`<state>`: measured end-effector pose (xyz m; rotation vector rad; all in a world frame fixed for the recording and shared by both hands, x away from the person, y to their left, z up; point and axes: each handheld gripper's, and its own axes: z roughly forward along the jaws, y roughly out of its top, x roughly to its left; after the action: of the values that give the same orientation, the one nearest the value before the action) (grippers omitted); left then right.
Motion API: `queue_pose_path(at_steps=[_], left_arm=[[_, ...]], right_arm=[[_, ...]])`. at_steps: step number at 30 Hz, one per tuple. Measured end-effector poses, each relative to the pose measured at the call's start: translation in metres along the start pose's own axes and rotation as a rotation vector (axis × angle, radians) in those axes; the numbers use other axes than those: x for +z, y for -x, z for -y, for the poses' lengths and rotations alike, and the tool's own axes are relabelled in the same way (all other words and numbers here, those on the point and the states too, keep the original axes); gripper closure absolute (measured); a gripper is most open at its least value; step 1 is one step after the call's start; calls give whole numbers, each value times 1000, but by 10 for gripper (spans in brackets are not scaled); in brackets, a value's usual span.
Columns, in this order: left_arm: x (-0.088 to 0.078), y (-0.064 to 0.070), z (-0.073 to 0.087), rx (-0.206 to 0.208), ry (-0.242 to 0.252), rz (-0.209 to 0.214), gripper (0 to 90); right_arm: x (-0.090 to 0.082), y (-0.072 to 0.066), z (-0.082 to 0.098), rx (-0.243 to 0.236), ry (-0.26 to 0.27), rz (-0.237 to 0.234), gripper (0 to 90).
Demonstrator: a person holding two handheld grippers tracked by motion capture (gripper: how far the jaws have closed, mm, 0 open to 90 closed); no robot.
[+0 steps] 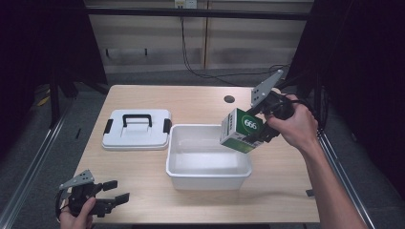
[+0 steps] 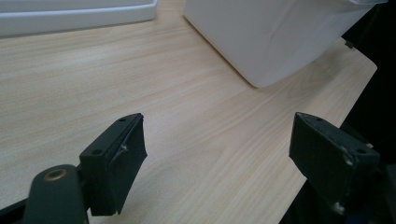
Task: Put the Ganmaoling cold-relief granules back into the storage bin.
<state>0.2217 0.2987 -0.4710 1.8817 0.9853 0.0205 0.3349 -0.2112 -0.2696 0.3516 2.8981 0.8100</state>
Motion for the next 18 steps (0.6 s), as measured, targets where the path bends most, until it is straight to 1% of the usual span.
queue_pose_path(at_steps=[2,4,7,9,11,12,13,15,16,17,18], left_arm=[[0,-1,0,-2,2,3,186],[0,-1,0,-1,1,2,186],[0,0,0,-2,1,1,185],[0,0,0,-2,1,3,186],[0,0,0,-1,1,2,186],[0,0,0,-1,0,3,186],[0,0,0,-1,0,2,185],[0,0,0,-1,0,2,186],[0,0,0,-2,0,3,186],[0,0,0,-3,0,3,186],[0,0,0,-4,0,4,186]], right_arm=[[3,0,-3,13,-36,-2,164],[4,0,-6,16,-54,-7,164],[6,1,-10,11,-67,-17,164],[7,1,-13,12,-95,-13,164],[10,1,-16,6,-121,-20,163],[11,1,-17,11,-132,-20,164],[12,1,-19,13,-140,-24,163],[14,2,-19,12,-140,-28,164],[16,3,-22,13,-158,-36,164],[18,4,-23,6,-158,-40,163],[19,4,-24,11,-169,-45,164]])
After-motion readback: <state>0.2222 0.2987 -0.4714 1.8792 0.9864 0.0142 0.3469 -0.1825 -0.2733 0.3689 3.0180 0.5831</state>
